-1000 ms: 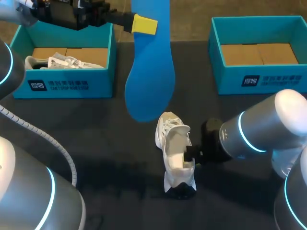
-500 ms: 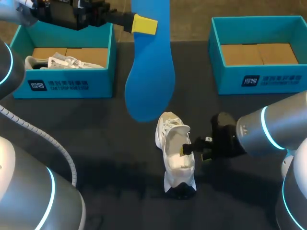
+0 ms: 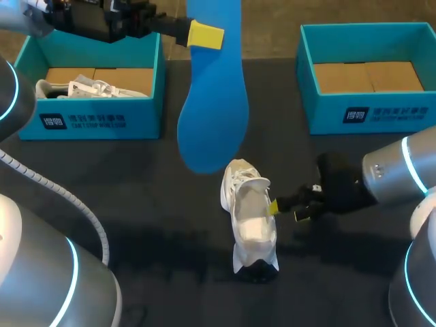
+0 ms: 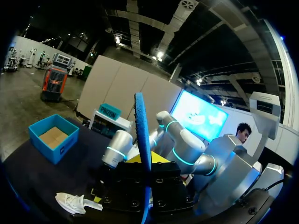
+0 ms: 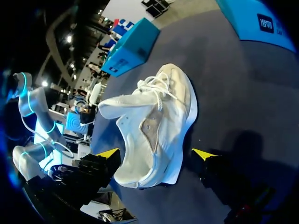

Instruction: Take the shoe out of the shoebox, open the shoe tongue, remove and reinsert the insole, then place the shoe into the shoebox

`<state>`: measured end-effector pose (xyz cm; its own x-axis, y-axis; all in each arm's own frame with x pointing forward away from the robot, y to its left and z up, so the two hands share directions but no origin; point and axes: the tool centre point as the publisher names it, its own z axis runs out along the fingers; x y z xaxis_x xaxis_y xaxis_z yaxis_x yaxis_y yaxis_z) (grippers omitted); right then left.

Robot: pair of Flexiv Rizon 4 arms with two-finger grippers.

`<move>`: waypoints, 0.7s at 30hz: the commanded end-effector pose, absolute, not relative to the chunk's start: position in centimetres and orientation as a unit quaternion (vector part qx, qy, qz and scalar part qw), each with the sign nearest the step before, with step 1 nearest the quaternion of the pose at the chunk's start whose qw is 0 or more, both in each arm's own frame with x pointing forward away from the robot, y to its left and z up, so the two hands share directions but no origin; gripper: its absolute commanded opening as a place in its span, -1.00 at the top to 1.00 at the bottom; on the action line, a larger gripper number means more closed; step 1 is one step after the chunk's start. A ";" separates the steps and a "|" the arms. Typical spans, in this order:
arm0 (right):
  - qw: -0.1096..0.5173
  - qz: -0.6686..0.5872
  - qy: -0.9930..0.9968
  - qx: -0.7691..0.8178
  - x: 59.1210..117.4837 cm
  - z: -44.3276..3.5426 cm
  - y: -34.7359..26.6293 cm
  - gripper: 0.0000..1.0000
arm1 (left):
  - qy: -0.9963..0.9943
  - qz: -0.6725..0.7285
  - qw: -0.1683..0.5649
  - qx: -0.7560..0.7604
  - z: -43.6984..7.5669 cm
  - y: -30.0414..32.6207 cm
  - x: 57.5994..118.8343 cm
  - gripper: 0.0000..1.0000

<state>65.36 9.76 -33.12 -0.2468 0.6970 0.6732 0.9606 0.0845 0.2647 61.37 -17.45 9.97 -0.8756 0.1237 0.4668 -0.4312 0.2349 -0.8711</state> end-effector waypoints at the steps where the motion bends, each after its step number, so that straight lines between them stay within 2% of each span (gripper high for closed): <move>1: 0.256 -0.418 -0.677 -0.550 64.9 -31.3 7.2 -1.00 | -0.752 0.610 0.227 0.102 9.9 -17.6 61.4 1.00; 12: 0.313 -0.473 -0.636 -0.524 65.9 -28.2 4.2 -1.00 | -0.752 0.610 0.227 0.102 9.9 -17.6 61.4 1.00; 21: 0.345 -0.466 -0.628 -0.518 66.9 -25.9 3.2 -1.00 | -0.752 0.610 0.227 0.102 9.9 -17.6 61.4 1.00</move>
<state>66.49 4.20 -26.66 -0.2255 0.3283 0.9173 0.9718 0.0090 0.2357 61.37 -17.45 9.96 -0.8756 0.1239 0.4668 -0.4311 0.2351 -0.8711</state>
